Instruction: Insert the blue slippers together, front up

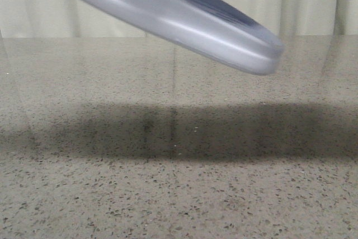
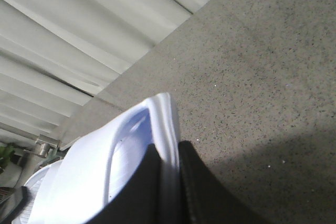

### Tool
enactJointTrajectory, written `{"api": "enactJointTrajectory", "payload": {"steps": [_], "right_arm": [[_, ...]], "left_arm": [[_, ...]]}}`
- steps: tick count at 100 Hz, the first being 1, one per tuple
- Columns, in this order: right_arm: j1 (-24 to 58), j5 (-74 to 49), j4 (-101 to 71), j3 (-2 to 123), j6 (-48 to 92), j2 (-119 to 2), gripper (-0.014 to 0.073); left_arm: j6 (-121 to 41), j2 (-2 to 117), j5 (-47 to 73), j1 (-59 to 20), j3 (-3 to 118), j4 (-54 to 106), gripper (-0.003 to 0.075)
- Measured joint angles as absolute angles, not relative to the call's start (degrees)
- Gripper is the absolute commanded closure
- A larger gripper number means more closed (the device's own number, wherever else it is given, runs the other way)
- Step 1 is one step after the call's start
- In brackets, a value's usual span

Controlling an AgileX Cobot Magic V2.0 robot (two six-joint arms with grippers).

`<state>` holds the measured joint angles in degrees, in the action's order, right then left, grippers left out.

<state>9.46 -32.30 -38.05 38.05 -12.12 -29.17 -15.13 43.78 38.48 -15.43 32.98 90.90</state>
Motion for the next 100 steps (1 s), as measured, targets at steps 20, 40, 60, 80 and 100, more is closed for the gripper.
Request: {"api": "enactJointTrajectory", "payload": {"steps": [20, 40, 60, 80, 100], "right_arm": [[9.5, -27.3, -47.2, 32.9, -5.9, -29.2, 0.0701], [9.5, -23.9, -56.1, 28.8, 0.0, -29.2, 0.0701], [9.5, -23.1, -66.8, 26.3, 8.5, -29.2, 0.0701], [9.5, -23.1, -75.8, 25.2, 17.4, -29.2, 0.0701], [9.2, -24.0, -81.7, 25.2, 24.1, -29.6, 0.0701]], "left_arm": [[-18.1, 43.8, 39.6, -15.4, 33.0, 98.9, 0.0704], [-18.7, 43.8, 40.3, -15.3, 33.0, 100.6, 0.0704], [-18.7, 43.8, 40.9, -15.3, 33.0, 101.1, 0.0704], [-18.7, 43.8, 40.9, -15.3, 33.0, 101.4, 0.0704], [-18.7, 43.7, 41.1, -15.3, 33.0, 101.6, 0.0704]]}}
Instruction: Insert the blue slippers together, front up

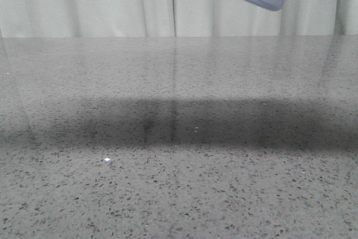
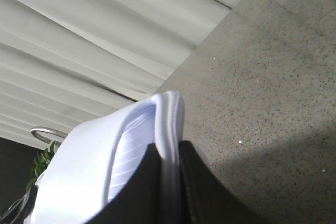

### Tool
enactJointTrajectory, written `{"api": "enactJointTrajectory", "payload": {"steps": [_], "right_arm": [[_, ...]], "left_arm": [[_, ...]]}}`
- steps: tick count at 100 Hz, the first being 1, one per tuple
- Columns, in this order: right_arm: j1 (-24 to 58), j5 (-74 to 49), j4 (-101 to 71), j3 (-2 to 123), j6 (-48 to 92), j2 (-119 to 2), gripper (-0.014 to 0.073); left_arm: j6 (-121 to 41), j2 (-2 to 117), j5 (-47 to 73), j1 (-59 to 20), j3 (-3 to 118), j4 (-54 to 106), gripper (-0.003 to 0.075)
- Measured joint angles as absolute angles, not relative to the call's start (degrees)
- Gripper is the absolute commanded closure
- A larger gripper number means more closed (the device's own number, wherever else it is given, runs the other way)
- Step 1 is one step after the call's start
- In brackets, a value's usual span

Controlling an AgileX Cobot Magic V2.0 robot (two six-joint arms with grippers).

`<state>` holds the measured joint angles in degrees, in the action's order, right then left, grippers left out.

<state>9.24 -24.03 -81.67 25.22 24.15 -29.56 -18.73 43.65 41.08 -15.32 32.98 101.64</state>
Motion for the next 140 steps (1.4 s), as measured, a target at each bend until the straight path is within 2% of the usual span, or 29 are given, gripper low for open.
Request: {"api": "enactJointTrajectory", "payload": {"steps": [31, 64, 76, 93, 102, 122, 140], "right_arm": [[9.0, -28.2, -93.7, 25.2, 39.2, -36.8, 0.0701], [9.0, -27.4, -97.3, 25.1, 53.6, -37.4, 0.0694], [9.0, -26.3, -97.3, 25.1, 57.7, -37.4, 0.0601], [9.1, -25.3, -97.3, 25.1, 61.0, -37.4, 0.0325], [9.2, -25.2, -97.2, 25.1, 61.8, -37.4, 0.0235], [9.5, -24.8, -97.2, 25.1, 63.6, -37.1, 0.0216], [9.5, -18.8, -97.2, 25.1, 67.2, -32.7, 0.0216]], "left_arm": [[-18.7, 43.7, 41.1, -14.9, 33.0, 102.2, 0.0704], [-19.7, 43.7, 40.6, -14.9, 33.0, 102.2, 0.0704], [-20.1, 43.7, 40.1, -14.9, 33.0, 101.1, 0.0704], [-20.1, 43.7, 39.0, -14.9, 33.0, 99.5, 0.0704], [-20.1, 43.7, 38.8, -14.9, 33.0, 99.1, 0.0704], [-20.1, 43.7, 38.4, -15.2, 33.0, 97.2, 0.0704], [-20.1, 43.7, 37.4, -15.4, 33.0, 96.9, 0.0704]]}}
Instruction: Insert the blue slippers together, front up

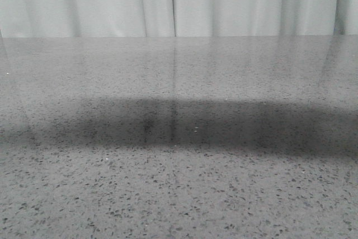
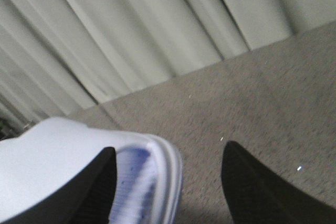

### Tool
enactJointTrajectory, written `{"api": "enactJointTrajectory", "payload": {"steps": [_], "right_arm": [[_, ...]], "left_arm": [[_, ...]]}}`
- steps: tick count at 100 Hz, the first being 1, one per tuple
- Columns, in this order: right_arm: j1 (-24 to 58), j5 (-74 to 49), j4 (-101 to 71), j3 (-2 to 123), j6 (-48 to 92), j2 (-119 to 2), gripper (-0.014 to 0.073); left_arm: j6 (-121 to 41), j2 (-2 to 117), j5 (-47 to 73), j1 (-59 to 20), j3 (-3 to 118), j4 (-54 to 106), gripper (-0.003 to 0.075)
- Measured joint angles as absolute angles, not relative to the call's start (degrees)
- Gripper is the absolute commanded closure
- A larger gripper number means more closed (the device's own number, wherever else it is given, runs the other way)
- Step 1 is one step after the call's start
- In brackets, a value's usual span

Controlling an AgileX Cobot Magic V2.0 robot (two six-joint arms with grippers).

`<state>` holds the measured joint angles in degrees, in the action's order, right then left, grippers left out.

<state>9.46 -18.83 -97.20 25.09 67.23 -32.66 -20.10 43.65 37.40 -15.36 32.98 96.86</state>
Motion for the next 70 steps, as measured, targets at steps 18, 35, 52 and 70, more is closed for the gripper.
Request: {"api": "enactJointTrajectory", "payload": {"steps": [18, 35, 52, 70], "right_arm": [[9.5, -8.6, -97.3, 25.1, 70.1, -24.5, 0.0216], [9.5, -1.9, -97.8, 25.2, 71.8, -17.3, 0.0216], [9.5, 0.6, -97.9, 25.2, 72.0, -13.7, 0.0216], [9.5, 0.7, -97.9, 25.2, 72.1, -13.6, 0.0216]], "left_arm": [[-20.1, 43.8, 35.0, -15.5, 33.0, 95.9, 0.0704], [-20.1, 46.8, 34.6, -15.5, 33.0, 95.9, 0.0704], [-21.2, 52.8, 34.7, -15.5, 33.0, 95.9, 0.0704], [-24.6, 58.7, 34.7, -15.5, 33.0, 95.9, 0.0704]]}}
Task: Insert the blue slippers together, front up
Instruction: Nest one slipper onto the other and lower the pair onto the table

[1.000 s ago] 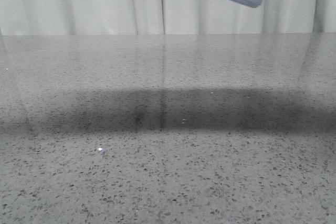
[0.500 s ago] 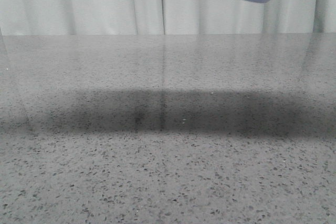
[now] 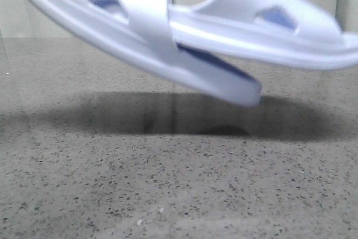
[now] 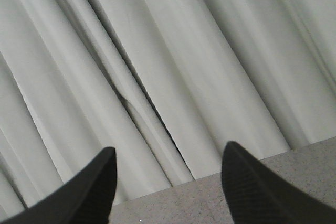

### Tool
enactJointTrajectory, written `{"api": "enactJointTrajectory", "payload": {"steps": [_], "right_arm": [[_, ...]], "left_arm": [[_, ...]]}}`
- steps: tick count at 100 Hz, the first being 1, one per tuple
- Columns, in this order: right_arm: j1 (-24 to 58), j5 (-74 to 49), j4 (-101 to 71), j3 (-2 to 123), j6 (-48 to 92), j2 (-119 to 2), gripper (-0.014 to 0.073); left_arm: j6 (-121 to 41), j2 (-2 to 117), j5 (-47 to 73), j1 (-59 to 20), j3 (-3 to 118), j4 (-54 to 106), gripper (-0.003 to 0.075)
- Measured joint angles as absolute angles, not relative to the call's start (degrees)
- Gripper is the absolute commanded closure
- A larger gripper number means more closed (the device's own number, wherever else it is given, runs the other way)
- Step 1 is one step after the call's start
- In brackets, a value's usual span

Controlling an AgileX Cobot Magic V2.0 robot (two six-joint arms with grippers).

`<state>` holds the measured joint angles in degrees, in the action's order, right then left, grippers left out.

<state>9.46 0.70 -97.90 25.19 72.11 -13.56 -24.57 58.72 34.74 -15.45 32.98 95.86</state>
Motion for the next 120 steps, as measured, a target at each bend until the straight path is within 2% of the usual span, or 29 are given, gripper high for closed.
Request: {"api": "enactJointTrajectory", "payload": {"steps": [31, 62, 87, 120], "right_arm": [[9.5, 0.6, -97.9, 25.2, 72.2, -13.6, 0.0216], [9.5, 0.5, -97.9, 25.2, 72.3, -13.6, 0.0216], [9.5, 0.5, -97.9, 25.2, 72.3, -13.6, 0.0216], [9.5, 0.4, -97.9, 25.2, 72.4, -13.6, 0.0216]], "left_arm": [[-27.2, 65.7, 34.3, -15.5, 33.0, 96.3, 0.0704], [-27.8, 66.3, 33.9, -15.5, 33.0, 96.4, 0.0694], [-29.2, 66.3, 33.9, -15.5, 33.0, 96.5, 0.0535], [-33.6, 66.3, 33.9, -15.5, 33.0, 96.8, 0.0402]]}}
